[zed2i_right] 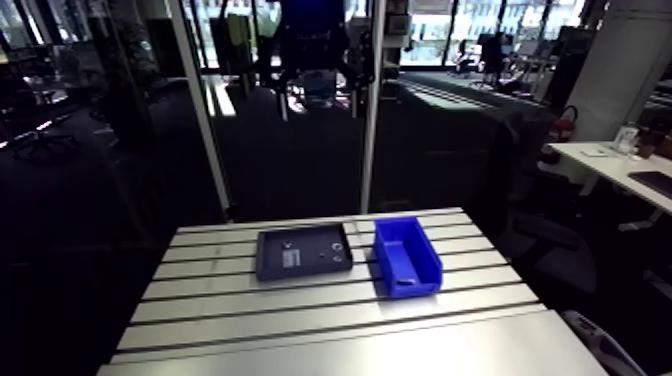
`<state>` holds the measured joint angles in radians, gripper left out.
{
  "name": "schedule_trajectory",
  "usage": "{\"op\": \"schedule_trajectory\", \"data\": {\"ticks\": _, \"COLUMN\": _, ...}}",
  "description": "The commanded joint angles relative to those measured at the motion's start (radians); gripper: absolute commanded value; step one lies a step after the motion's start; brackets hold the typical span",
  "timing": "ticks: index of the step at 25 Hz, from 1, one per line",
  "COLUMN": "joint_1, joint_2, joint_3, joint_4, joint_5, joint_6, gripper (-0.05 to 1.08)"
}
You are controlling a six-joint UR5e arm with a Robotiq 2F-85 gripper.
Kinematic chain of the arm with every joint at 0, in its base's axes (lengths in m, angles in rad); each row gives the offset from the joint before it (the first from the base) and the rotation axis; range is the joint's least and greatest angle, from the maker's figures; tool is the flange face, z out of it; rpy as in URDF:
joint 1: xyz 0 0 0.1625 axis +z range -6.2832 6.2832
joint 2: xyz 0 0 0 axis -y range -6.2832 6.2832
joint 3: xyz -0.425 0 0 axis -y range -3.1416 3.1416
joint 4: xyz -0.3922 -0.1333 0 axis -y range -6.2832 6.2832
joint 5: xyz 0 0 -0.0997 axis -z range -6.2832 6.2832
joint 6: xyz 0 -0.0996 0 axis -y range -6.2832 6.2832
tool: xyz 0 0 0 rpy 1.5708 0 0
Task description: Pick up the M10 bolt from the tray and put it into the blue bin.
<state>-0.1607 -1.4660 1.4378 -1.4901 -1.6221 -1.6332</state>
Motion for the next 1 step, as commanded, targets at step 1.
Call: {"op": "schedule_trajectory", "data": {"ticks": 1, "joint_1": 0.001, "joint_2": -0.009, "joint_3": 0.003, "joint_4": 0.0, "joint_5": -0.003, "joint_6": 0.0, "gripper": 0.01}}
